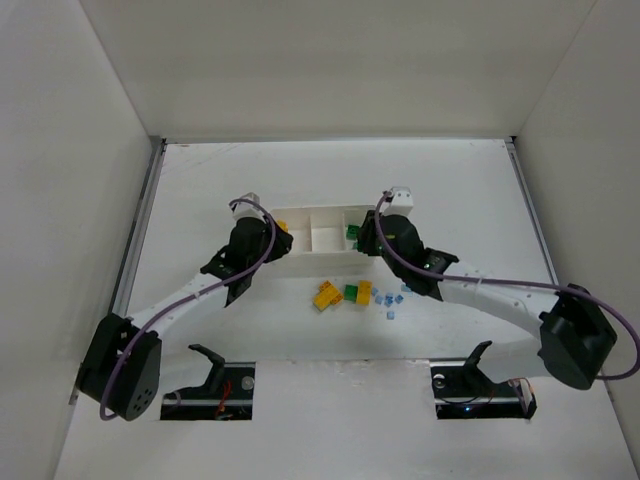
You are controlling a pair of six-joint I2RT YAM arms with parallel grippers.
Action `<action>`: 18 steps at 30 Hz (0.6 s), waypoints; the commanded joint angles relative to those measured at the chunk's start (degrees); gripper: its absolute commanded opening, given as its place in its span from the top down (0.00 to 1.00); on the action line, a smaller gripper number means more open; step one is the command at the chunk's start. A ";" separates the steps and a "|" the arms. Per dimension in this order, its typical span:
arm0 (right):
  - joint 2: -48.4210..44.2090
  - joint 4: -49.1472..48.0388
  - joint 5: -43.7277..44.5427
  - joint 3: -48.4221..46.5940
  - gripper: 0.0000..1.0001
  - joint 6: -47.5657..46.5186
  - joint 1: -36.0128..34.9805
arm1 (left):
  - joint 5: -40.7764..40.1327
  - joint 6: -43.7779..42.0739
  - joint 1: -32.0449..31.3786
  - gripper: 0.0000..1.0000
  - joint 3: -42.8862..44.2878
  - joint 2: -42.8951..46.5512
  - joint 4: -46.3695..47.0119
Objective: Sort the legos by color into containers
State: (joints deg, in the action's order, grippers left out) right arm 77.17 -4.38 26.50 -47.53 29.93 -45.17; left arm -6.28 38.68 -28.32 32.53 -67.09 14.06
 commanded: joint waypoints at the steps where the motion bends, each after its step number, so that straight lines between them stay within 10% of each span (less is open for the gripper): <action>1: -3.77 2.26 2.85 3.92 0.61 2.49 -4.61 | -0.66 -2.38 0.85 0.86 3.32 -1.28 1.49; 9: -8.08 12.46 6.46 8.68 0.30 9.61 -12.35 | -5.66 -3.34 0.68 0.70 4.29 -4.36 1.40; 18: -5.36 15.89 5.49 8.86 0.32 12.95 -14.55 | -7.08 -3.52 0.94 0.55 3.33 -1.74 1.67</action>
State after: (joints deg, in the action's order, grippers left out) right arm 71.66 9.65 30.76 -38.50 40.58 -58.65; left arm -11.66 36.21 -27.64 34.54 -71.40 14.35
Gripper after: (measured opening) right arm 0.682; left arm 0.448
